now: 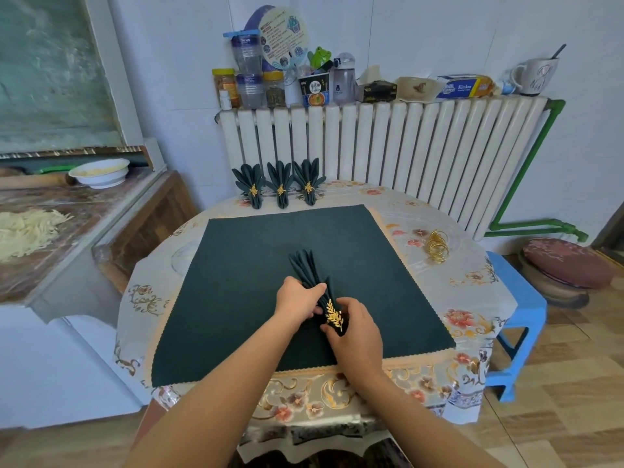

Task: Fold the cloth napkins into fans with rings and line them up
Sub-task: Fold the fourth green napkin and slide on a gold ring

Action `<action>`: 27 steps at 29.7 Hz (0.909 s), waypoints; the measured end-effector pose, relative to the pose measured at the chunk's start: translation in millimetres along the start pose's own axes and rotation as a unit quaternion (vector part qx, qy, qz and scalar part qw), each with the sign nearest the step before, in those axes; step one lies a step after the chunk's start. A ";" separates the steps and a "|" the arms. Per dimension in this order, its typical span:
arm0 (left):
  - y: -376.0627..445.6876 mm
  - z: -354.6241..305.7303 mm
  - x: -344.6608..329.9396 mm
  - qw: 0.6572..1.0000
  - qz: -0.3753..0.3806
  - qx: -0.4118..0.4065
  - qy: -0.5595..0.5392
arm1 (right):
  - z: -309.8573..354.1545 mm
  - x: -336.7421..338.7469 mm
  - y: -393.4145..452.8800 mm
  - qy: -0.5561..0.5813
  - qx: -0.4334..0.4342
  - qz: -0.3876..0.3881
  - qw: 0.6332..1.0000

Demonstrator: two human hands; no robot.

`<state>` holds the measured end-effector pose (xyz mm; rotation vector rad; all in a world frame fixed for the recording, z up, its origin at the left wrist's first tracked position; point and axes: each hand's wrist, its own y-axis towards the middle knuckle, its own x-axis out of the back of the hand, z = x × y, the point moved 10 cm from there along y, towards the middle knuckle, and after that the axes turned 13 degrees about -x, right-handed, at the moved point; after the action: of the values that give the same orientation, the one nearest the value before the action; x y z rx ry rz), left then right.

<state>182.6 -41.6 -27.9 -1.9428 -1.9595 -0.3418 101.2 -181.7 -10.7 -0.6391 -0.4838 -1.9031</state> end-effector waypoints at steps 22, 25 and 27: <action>-6.5 1.0 7.8 0.982 -0.078 -0.011 -0.173 | 4.5 -4.6 75.0 0.085 -0.150 0.092 0.981; -3.4 0.6 9.1 0.983 -0.096 -0.020 -0.155 | -3.1 -3.8 74.8 0.089 -0.177 0.089 0.976; -2.1 5.6 8.8 0.975 -0.112 -0.005 -0.192 | -13.2 -1.6 73.7 0.114 -0.207 0.082 0.968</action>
<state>180.2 -31.3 -29.1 -1.9070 -2.4347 -0.0294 166.5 -217.4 -18.5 -0.6924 0.1177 -1.9005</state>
